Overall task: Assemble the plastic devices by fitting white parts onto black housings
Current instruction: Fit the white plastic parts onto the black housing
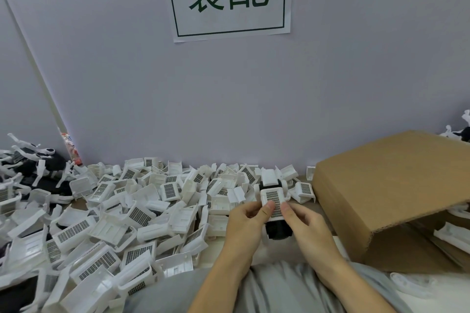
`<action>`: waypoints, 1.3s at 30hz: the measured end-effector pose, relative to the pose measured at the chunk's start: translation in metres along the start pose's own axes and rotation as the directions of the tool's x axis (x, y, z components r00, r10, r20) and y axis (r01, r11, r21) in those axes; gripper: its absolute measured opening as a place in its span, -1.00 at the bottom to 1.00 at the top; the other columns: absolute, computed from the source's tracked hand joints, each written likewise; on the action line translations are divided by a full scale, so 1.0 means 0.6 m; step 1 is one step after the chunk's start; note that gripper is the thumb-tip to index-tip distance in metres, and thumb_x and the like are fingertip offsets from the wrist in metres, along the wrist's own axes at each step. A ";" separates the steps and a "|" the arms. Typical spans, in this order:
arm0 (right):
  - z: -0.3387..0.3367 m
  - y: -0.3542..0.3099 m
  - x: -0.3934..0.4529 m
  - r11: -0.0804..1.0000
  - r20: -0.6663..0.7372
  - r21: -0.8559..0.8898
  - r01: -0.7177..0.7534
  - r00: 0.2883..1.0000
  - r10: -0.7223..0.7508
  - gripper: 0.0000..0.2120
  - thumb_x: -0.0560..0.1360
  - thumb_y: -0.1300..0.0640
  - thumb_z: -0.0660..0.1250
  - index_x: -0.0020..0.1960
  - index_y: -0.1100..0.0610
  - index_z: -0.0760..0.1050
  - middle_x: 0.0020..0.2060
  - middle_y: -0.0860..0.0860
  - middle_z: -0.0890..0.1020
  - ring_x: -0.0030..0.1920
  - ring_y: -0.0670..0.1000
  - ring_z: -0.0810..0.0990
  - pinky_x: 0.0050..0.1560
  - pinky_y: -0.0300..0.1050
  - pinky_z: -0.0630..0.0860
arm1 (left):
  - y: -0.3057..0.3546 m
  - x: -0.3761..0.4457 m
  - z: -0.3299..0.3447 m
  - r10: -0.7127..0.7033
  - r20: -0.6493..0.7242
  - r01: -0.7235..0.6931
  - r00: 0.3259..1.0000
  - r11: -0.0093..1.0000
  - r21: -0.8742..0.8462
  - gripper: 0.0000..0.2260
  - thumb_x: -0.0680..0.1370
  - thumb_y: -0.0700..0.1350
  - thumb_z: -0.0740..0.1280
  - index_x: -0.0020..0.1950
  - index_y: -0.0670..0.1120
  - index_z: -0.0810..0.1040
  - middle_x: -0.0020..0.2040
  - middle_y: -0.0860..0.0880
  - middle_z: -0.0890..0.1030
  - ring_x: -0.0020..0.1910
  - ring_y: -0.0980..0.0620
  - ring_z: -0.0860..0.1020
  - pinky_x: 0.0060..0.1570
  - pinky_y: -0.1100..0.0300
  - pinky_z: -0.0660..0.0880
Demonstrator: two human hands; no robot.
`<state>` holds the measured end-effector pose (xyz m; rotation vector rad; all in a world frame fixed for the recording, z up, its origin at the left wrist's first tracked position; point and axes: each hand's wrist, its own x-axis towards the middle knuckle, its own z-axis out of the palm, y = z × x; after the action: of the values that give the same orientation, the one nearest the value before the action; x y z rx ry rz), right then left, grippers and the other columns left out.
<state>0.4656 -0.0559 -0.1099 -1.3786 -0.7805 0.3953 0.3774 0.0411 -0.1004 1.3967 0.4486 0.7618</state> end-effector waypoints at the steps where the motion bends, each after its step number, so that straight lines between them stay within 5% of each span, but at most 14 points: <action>1: 0.000 -0.001 -0.001 1.000 0.021 0.000 -0.002 1.000 0.002 -0.81 0.62 0.09 0.30 0.06 0.07 0.69 -0.08 -0.03 0.75 0.01 -0.06 0.70 -0.04 -0.30 0.55 | -0.002 0.001 -0.001 -0.020 -0.012 0.020 1.000 0.999 -0.027 -0.84 0.58 -0.12 0.40 -0.01 -0.17 0.73 -0.05 -0.18 0.74 0.07 -0.20 0.68 0.25 -0.16 0.53; 4: 0.002 -0.001 -0.001 0.999 0.018 -0.040 -0.008 1.000 0.009 -0.82 0.62 0.16 0.30 0.03 0.09 0.68 -0.12 -0.01 0.75 -0.02 -0.04 0.70 -0.03 -0.27 0.55 | -0.003 0.003 -0.002 -0.070 -0.008 0.070 0.997 0.996 -0.063 -0.80 0.56 -0.07 0.42 -0.03 -0.19 0.73 -0.04 -0.22 0.73 0.10 -0.23 0.67 0.28 -0.17 0.51; 9: -0.003 -0.002 0.001 0.999 -0.067 -0.007 -0.047 0.997 0.047 -0.81 0.61 0.24 0.30 -0.01 0.08 0.69 -0.14 -0.04 0.75 -0.06 -0.08 0.71 -0.07 -0.29 0.54 | -0.004 0.003 -0.002 -0.090 0.028 0.091 0.996 0.995 -0.036 -0.89 0.53 -0.28 0.43 0.02 -0.17 0.72 -0.01 -0.22 0.72 0.11 -0.25 0.66 0.27 -0.22 0.51; 13: -0.006 0.000 0.003 0.998 -0.072 -0.015 -0.069 0.995 0.067 -0.79 0.59 0.34 0.30 0.07 0.14 0.67 -0.11 0.01 0.75 -0.02 -0.01 0.72 0.02 -0.12 0.59 | 0.000 -0.001 0.000 -0.050 0.009 0.049 0.999 0.997 0.062 -0.81 0.52 -0.36 0.43 0.00 -0.09 0.70 -0.08 -0.06 0.75 0.02 -0.06 0.70 0.14 0.05 0.61; 15: -0.006 -0.001 0.002 0.998 -0.069 -0.041 -0.054 0.996 0.051 -0.76 0.58 0.35 0.30 0.06 0.10 0.67 -0.12 -0.04 0.76 -0.02 -0.06 0.71 -0.02 -0.23 0.57 | 0.001 -0.002 -0.001 -0.030 0.001 0.030 1.000 0.994 0.102 -0.79 0.50 -0.35 0.45 -0.02 -0.04 0.69 -0.09 -0.01 0.75 -0.03 0.04 0.70 0.02 0.21 0.61; 18: -0.005 -0.004 -0.002 0.996 -0.059 -0.088 -0.006 0.998 0.000 -0.73 0.60 0.32 0.30 -0.01 0.00 0.67 -0.14 -0.14 0.75 -0.06 -0.18 0.70 -0.12 -0.40 0.52 | 0.003 -0.001 -0.002 -0.061 -0.032 0.063 0.998 0.997 0.048 -0.82 0.47 -0.33 0.49 0.03 -0.14 0.68 -0.07 -0.09 0.75 -0.02 -0.05 0.71 0.10 0.02 0.63; 23: 0.006 -0.008 -0.009 0.985 -0.100 -0.156 0.076 0.991 -0.092 -0.82 0.57 0.16 0.39 0.03 -0.13 0.57 -0.04 -0.15 0.70 0.02 -0.22 0.63 -0.05 -0.41 0.48 | 0.006 -0.001 -0.005 -0.111 -0.081 0.104 0.990 0.991 -0.088 -0.77 0.41 -0.19 0.58 0.01 -0.22 0.68 -0.07 -0.18 0.74 -0.03 -0.18 0.71 0.12 -0.23 0.60; 27: 0.009 -0.012 -0.020 0.951 -0.007 -0.296 0.086 0.996 -0.093 -0.53 0.43 0.00 0.53 0.28 -0.10 0.46 0.18 -0.25 0.55 0.22 -0.32 0.48 0.22 -0.39 0.40 | 0.006 0.001 -0.002 -0.157 -0.144 0.133 0.977 0.977 -0.165 -0.50 0.23 0.06 0.59 -0.07 -0.28 0.58 -0.27 -0.11 0.65 -0.31 -0.03 0.65 -0.29 0.10 0.61; 31: 0.013 -0.020 -0.023 0.932 -0.102 -0.336 0.136 0.978 -0.179 -0.52 0.39 0.05 0.58 0.15 -0.18 0.39 -0.04 -0.36 0.52 0.00 -0.59 0.42 -0.07 -0.65 0.31 | 0.011 -0.003 0.002 -0.128 -0.090 0.116 0.988 0.985 -0.127 -0.60 0.40 0.13 0.51 -0.19 -0.24 0.66 -0.33 -0.12 0.63 -0.35 -0.04 0.62 -0.34 0.18 0.58; 35: -0.001 -0.020 -0.015 0.988 -0.232 -0.144 0.053 0.969 -0.086 -0.73 0.52 0.14 0.43 0.17 -0.02 0.47 0.07 -0.11 0.60 0.06 -0.27 0.56 -0.03 -0.40 0.42 | 0.010 0.001 -0.001 0.104 -0.331 -0.061 0.938 0.988 0.139 -0.61 0.60 -0.02 0.38 -0.35 -0.22 0.60 -0.42 -0.05 0.61 -0.39 0.01 0.55 -0.32 0.17 0.48; 39: -0.012 -0.017 -0.014 0.992 -0.165 0.130 0.009 0.986 0.012 -0.86 0.54 0.17 0.37 0.09 0.02 0.56 0.07 0.05 0.63 0.02 0.01 0.58 -0.04 -0.12 0.43 | 0.016 0.006 -0.016 0.087 -0.467 -0.096 0.880 0.995 0.006 -0.85 0.62 -0.18 0.32 -0.14 -0.13 0.60 -0.22 -0.02 0.59 -0.23 0.01 0.51 -0.21 0.20 0.42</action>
<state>0.4629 -0.0689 -0.1023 -1.2722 -0.6066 0.3226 0.3712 0.0501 -0.0917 1.2175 0.7517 1.1870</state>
